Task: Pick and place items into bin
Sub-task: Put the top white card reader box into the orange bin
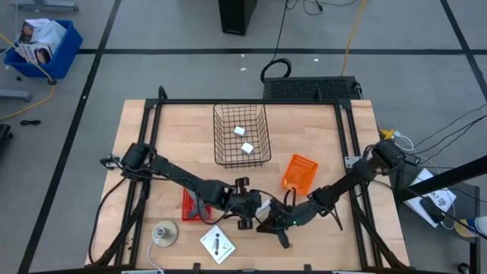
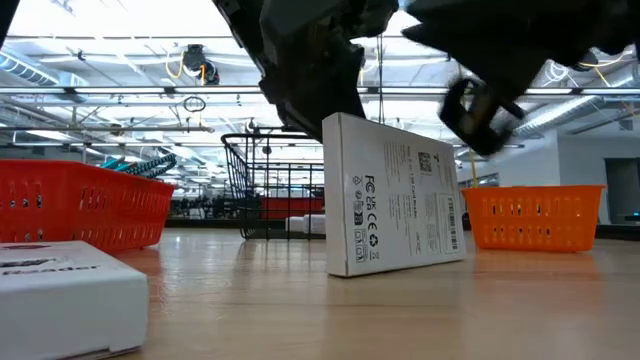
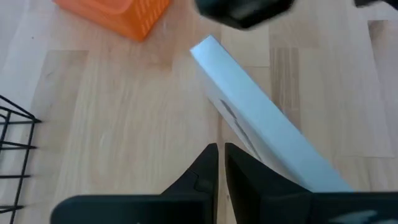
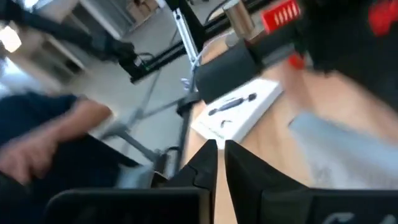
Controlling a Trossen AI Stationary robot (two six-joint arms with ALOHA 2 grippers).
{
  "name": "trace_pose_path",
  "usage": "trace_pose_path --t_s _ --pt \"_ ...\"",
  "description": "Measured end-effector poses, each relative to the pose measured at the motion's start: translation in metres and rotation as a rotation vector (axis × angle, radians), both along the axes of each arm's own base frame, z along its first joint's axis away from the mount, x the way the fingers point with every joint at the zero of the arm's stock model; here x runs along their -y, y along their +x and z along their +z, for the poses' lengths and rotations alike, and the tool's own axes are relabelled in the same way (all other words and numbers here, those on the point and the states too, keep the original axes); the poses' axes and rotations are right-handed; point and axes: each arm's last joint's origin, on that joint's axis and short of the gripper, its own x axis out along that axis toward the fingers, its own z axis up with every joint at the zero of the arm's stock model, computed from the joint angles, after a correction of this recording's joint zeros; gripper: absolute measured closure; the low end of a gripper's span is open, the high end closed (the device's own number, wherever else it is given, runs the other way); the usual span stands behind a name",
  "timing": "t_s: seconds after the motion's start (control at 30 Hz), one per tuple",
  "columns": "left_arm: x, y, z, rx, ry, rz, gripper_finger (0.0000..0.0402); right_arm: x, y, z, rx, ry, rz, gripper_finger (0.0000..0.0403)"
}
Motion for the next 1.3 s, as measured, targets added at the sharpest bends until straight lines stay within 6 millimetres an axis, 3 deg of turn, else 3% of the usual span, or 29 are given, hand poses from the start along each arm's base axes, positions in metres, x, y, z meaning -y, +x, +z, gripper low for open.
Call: trace_pose_path --t_s 0.3,0.57,0.67,1.03,1.17,1.3 --pt "-0.006 -0.003 -0.003 -0.053 0.005 0.021 0.0366 0.010 -0.015 0.043 0.117 -0.246 0.073 0.0396" --pt "-0.009 -0.002 -0.003 -0.058 -0.009 0.048 0.0366 0.032 -0.023 0.049 -0.015 -0.366 0.010 0.0393" --pt "-0.009 -0.002 -0.003 -0.055 -0.016 0.057 0.0366 0.041 -0.019 0.045 -0.053 -0.375 0.045 0.0360" --pt "-0.008 -0.001 -0.002 -0.043 -0.047 0.091 0.0366 0.058 -0.014 0.038 -0.044 -0.636 0.149 0.0166" --pt "-0.008 -0.001 -0.002 -0.040 -0.059 0.107 0.0366 0.065 -0.012 0.033 -0.092 -0.678 0.136 0.0141" --pt "-0.008 -0.001 -0.002 -0.038 -0.063 0.112 0.0366 0.071 -0.011 0.027 -0.131 -0.712 0.137 0.0140"
